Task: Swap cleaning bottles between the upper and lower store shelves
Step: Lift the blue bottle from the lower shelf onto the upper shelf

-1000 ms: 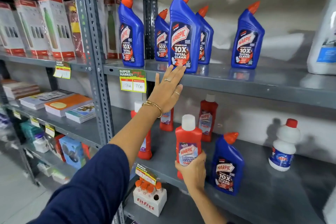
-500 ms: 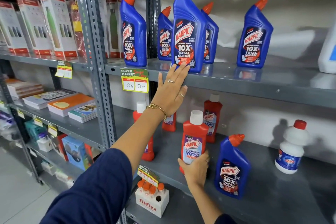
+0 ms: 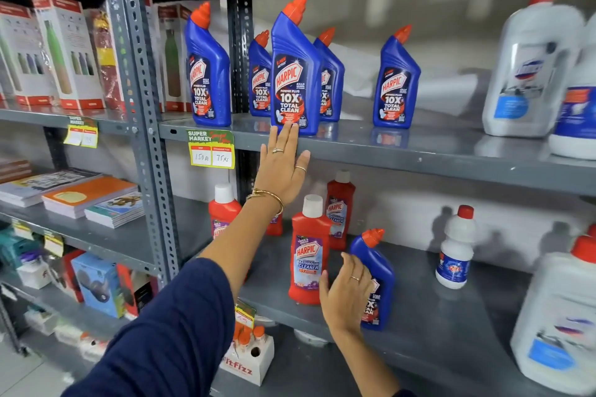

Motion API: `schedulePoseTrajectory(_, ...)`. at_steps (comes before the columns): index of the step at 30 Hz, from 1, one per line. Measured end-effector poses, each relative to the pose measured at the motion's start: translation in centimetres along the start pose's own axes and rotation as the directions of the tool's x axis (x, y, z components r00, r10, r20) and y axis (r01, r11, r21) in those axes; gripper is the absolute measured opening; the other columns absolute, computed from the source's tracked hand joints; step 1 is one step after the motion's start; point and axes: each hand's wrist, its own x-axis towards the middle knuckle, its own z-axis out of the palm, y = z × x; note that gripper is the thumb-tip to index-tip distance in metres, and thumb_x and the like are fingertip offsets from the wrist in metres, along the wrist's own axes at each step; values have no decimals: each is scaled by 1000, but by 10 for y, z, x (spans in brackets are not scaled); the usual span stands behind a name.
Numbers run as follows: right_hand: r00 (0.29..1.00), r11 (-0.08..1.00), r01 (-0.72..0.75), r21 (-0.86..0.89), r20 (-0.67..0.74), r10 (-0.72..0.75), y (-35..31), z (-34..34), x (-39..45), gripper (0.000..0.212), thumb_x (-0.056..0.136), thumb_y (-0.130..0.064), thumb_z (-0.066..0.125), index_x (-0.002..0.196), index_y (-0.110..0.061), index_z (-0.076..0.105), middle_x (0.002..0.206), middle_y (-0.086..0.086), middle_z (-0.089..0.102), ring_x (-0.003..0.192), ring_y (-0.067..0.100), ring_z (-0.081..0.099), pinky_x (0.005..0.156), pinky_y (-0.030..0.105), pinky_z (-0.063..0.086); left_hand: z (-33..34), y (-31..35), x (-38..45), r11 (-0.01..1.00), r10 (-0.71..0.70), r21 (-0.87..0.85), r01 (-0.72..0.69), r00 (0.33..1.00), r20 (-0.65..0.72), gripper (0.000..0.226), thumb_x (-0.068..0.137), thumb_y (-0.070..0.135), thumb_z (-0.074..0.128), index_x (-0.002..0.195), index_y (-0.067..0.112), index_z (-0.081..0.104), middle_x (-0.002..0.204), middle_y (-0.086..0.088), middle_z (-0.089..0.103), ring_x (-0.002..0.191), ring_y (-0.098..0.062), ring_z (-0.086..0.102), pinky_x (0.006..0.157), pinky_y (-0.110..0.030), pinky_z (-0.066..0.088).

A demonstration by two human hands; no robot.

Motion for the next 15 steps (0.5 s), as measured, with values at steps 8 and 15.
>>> schedulePoseTrajectory(8,952,945,-287,157,-64,300,16,-19,11,79,52,-17,88,117,3,47,117,29,55,104,50,52,77,57,48,12,33,-10,996,86,16,-87,996,30,55,96,31,32,142,13,8,155,-6,9,143,-22,-1,114,-43,-2)
schedulePoseTrajectory(15,913,907,-408,103,53,404,24,-9,21,98,52,-39,87,128,-3,37,131,23,46,118,44,42,86,56,43,27,52,-1,986,148,78,-150,989,25,54,95,34,32,142,15,12,155,-4,12,143,-21,1,114,-41,-5)
